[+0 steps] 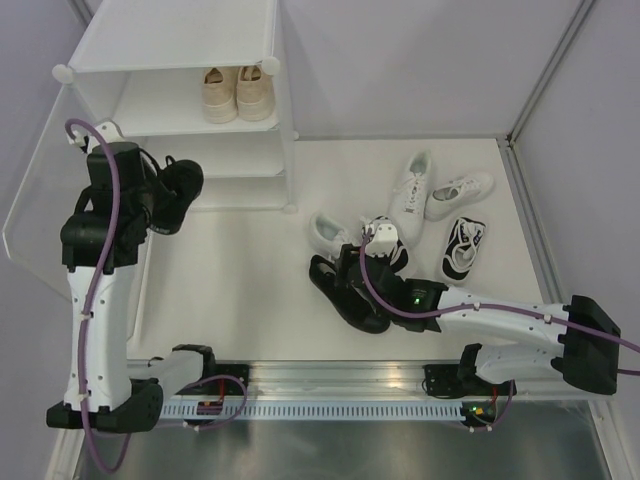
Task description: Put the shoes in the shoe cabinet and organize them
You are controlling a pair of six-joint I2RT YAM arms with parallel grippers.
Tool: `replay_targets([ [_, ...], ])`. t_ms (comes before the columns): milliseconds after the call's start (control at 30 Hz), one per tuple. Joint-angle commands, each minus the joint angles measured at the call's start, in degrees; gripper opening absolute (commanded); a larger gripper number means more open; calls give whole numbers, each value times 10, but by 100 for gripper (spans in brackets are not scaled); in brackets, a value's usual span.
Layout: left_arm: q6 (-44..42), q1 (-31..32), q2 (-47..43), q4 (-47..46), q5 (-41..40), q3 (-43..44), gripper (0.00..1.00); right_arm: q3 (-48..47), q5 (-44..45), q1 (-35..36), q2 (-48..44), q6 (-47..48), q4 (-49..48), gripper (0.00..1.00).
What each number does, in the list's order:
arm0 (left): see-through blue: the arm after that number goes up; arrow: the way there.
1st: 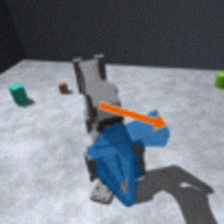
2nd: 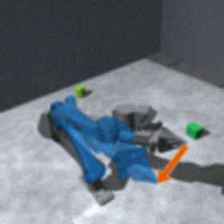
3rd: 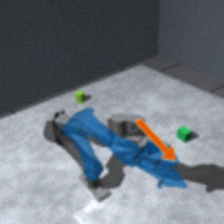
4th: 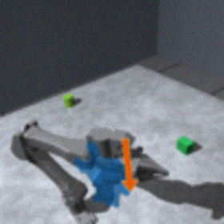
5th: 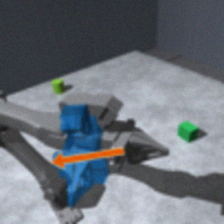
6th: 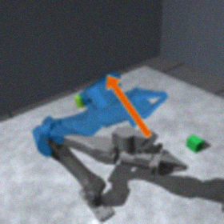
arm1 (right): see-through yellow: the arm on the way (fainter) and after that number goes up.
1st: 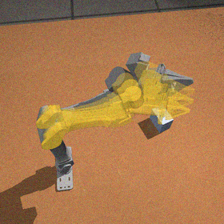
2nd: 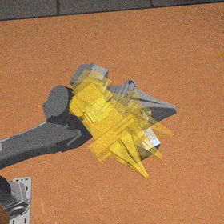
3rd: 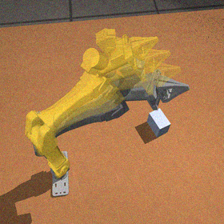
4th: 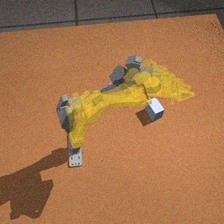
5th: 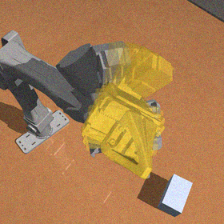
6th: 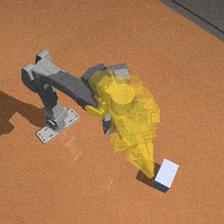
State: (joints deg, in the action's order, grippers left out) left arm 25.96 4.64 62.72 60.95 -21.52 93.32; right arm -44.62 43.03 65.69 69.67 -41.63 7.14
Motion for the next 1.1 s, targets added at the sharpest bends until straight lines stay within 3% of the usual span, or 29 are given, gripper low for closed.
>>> replay_targets([
  [0,-21,-15,4,-38,-8,69,2,1,18,2,-15,15,-2,71],
  [433,5,-28,60,-188,-97,164,2,1,13,1,-18,18,2,71],
  [533,27,-42,82,-239,-92,151,2,2,16,2,-23,18,4,71],
  [833,111,-117,96,-465,-36,2,2,16,23,2,-33,19,14,71],
  [1067,160,-161,140,-506,47,-28,2,19,26,1,-28,22,17,71],
])
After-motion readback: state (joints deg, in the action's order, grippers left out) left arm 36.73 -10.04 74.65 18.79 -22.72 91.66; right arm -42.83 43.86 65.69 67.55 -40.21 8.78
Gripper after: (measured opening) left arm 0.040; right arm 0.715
